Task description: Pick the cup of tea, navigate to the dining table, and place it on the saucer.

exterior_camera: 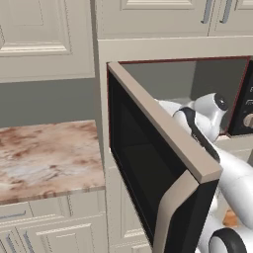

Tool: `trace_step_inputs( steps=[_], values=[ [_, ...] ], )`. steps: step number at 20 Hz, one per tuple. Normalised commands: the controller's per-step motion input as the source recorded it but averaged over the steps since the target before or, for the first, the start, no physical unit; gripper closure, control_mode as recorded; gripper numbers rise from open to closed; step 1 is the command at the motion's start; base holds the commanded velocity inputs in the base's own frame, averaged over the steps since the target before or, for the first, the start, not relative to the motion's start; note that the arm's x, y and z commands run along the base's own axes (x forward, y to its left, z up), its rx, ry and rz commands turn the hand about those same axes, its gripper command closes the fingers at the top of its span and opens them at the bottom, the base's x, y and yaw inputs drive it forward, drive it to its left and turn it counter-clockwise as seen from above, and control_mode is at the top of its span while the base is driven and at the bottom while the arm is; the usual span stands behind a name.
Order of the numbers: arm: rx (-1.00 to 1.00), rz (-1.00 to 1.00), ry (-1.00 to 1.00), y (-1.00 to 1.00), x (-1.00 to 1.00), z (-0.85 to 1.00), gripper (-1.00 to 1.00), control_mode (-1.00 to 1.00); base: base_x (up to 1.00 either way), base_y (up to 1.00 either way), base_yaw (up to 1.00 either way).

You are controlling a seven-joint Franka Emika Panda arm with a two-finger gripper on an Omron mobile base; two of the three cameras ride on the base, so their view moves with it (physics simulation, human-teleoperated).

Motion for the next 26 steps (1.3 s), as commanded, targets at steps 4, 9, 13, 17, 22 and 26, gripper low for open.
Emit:
trace_step_inputs(
  steps=[4,9,13,17,22,26],
  values=[
    [0.08,0.08,-0.01,0.00,0.53,0.00,-1.00,-1.00,0.00,0.00,0.00],
    [0.07,0.05,-0.01,-0.07,0.29,0.00,-1.00,-1.00,0.00,0.00,0.00],
    [0.01,0.00,0.00,-0.02,0.02,0.00,-1.00,-1.00,0.00,0.00,0.00],
    [0.00,0.00,0.00,0.00,0.13,0.00,-1.00,-1.00,0.00,0.00,0.00],
    [0.00,0.00,0.02,0.00,0.20,0.00,-1.00,-1.00,0.00,0.00,0.00],
    [0.02,0.00,0.03,-0.08,0.22,0.00,-1.00,-1.00,0.00,0.00,0.00]
  ],
)
